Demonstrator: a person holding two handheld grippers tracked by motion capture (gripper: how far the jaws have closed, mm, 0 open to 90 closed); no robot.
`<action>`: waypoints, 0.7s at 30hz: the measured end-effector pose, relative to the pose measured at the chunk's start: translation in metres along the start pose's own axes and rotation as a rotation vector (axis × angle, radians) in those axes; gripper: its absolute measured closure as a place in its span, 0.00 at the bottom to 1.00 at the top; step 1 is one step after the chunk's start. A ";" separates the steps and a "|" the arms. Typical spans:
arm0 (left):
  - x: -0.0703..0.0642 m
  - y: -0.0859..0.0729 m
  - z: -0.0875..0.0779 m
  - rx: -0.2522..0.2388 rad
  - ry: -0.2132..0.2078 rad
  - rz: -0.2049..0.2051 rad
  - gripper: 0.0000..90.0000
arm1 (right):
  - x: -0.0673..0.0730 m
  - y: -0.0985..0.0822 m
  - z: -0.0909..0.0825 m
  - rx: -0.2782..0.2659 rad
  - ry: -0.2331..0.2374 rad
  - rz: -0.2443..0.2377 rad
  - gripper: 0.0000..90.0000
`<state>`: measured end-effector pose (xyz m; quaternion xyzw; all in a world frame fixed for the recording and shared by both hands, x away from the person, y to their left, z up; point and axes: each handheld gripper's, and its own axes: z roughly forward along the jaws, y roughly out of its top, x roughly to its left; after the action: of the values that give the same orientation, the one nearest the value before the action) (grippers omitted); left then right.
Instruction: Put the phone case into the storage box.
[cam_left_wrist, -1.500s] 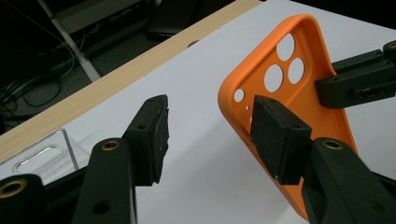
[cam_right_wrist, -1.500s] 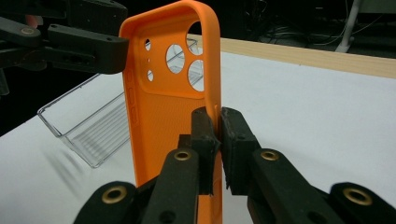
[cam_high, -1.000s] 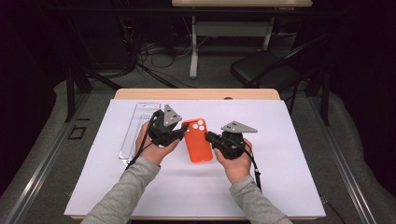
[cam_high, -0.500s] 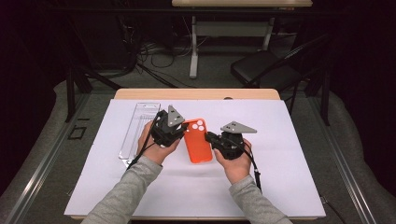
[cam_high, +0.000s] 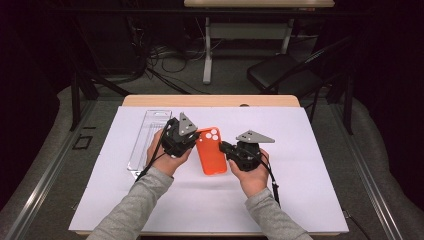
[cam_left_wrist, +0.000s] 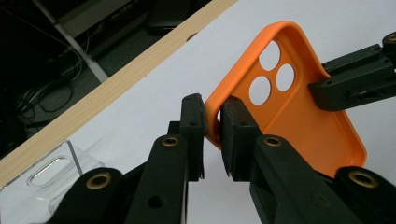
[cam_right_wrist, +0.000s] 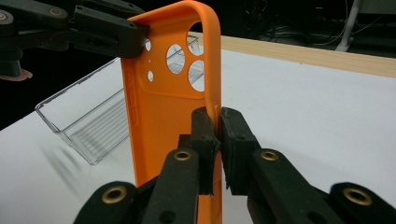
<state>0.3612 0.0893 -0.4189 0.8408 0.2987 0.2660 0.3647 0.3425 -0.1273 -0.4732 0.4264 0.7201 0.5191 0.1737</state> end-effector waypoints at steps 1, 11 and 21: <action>0.000 0.000 0.000 0.000 -0.002 -0.001 0.89 | 0.000 0.000 0.000 -0.001 0.000 0.001 0.94; 0.003 0.001 -0.001 0.004 -0.021 -0.005 0.90 | 0.000 0.000 0.000 -0.002 0.008 0.005 0.94; 0.004 0.002 -0.002 0.002 -0.030 -0.011 0.90 | -0.001 0.000 0.000 -0.001 0.017 0.011 0.93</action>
<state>0.3634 0.0921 -0.4158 0.8435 0.2979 0.2509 0.3698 0.3434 -0.1280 -0.4739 0.4258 0.7190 0.5239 0.1651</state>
